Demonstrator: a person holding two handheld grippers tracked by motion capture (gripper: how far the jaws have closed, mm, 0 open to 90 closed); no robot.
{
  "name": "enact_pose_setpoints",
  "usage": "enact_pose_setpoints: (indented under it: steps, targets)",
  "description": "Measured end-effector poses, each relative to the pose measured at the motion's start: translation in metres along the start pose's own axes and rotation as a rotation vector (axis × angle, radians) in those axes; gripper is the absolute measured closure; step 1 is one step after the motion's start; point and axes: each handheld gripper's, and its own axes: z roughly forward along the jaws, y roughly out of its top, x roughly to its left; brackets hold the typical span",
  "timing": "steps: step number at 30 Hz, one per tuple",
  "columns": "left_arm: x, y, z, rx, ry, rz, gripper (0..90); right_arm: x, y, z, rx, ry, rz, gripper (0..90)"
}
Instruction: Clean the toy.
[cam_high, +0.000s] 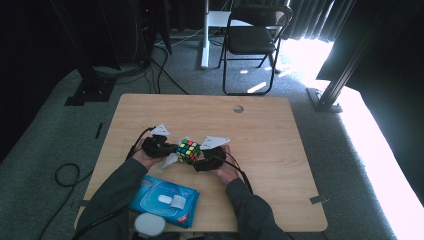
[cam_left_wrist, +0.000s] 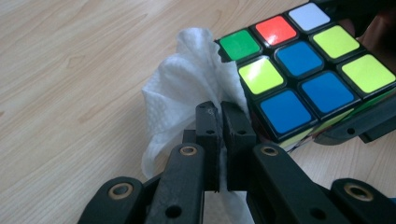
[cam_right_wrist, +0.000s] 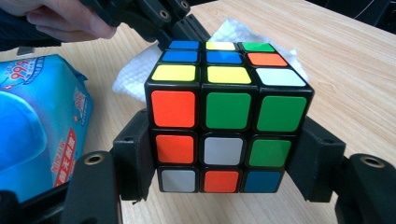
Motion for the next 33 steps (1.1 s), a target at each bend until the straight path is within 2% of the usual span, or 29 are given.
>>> enact_pose_setpoints:
  steps: [5,11,25,33]
  targets:
    - [0.001,0.003,-0.004,-0.016,-0.003,-0.001,86.8,0.002,-0.001,0.000,-0.003,0.017,-0.006,33.9]
    - [0.004,0.006,-0.012,-0.063,-0.016,-0.016,86.8,0.006,-0.002,0.003,0.010,0.029,-0.023,33.9]
    - [0.005,0.002,-0.005,-0.040,-0.020,-0.021,86.8,0.005,-0.002,0.001,0.006,0.024,-0.022,33.9]
    - [0.003,-0.001,0.005,-0.008,-0.035,-0.017,86.8,0.002,0.002,-0.003,-0.021,0.017,-0.007,33.9]
